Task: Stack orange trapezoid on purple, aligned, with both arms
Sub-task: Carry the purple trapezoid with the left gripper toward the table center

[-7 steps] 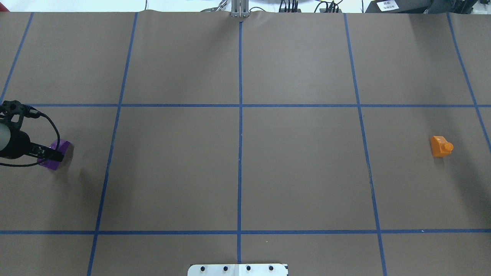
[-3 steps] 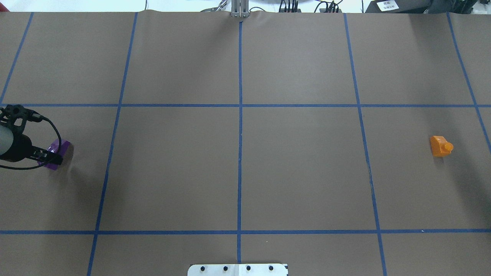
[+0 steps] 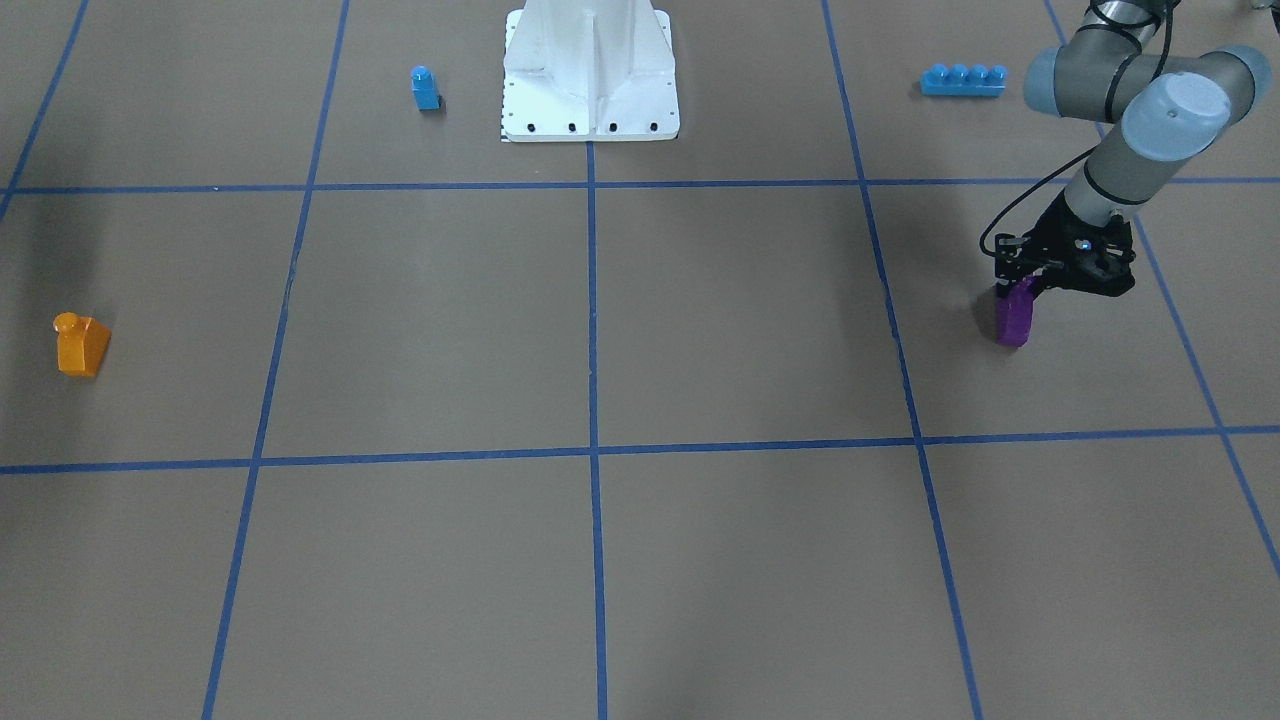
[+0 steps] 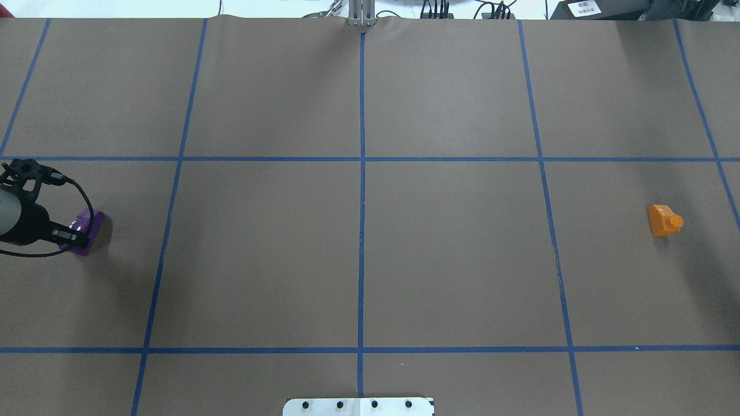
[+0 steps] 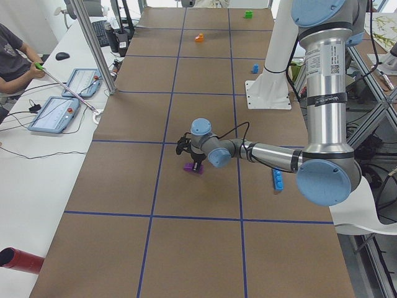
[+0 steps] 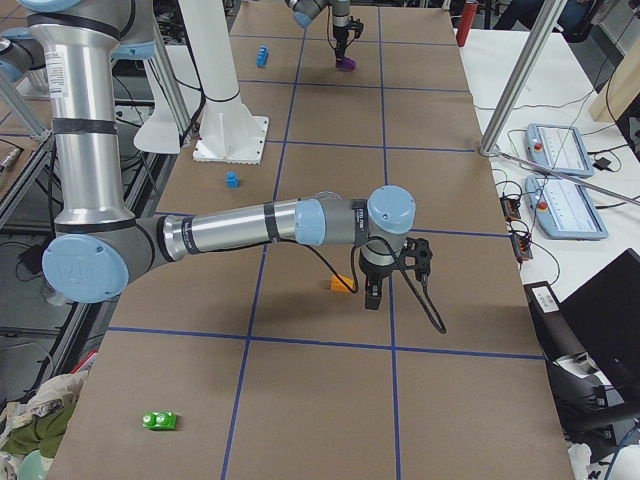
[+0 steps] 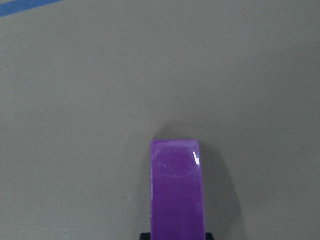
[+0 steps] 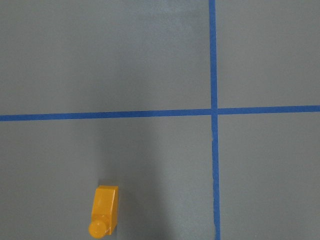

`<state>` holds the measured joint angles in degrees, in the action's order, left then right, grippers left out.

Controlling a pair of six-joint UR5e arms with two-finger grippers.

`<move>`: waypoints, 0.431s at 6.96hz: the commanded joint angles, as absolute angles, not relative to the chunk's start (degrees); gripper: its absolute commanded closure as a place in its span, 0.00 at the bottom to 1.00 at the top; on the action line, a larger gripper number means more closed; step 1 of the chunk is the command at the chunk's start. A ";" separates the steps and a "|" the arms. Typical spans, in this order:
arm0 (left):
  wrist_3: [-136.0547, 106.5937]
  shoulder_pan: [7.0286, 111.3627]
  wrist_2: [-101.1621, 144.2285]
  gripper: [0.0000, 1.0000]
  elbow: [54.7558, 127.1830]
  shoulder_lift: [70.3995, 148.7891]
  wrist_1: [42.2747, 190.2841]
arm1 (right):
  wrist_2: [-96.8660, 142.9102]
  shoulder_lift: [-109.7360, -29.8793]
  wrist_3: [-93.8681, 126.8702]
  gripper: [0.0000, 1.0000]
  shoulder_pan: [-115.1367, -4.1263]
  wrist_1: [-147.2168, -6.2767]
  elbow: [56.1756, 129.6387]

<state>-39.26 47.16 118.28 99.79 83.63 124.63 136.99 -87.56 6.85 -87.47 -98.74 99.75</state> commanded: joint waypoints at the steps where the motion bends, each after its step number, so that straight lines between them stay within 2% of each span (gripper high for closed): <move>1: -34.65 47.20 118.48 1.00 102.90 84.80 124.28 | 137.02 -87.36 6.86 0.00 -87.54 -98.70 99.75; 3: -33.75 47.37 118.39 1.00 103.54 91.62 121.32 | 136.93 -87.36 7.03 0.00 -87.54 -98.70 99.84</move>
<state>-34.46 47.31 118.41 103.12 87.32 123.53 136.97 -87.37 6.94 -87.53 -98.70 99.77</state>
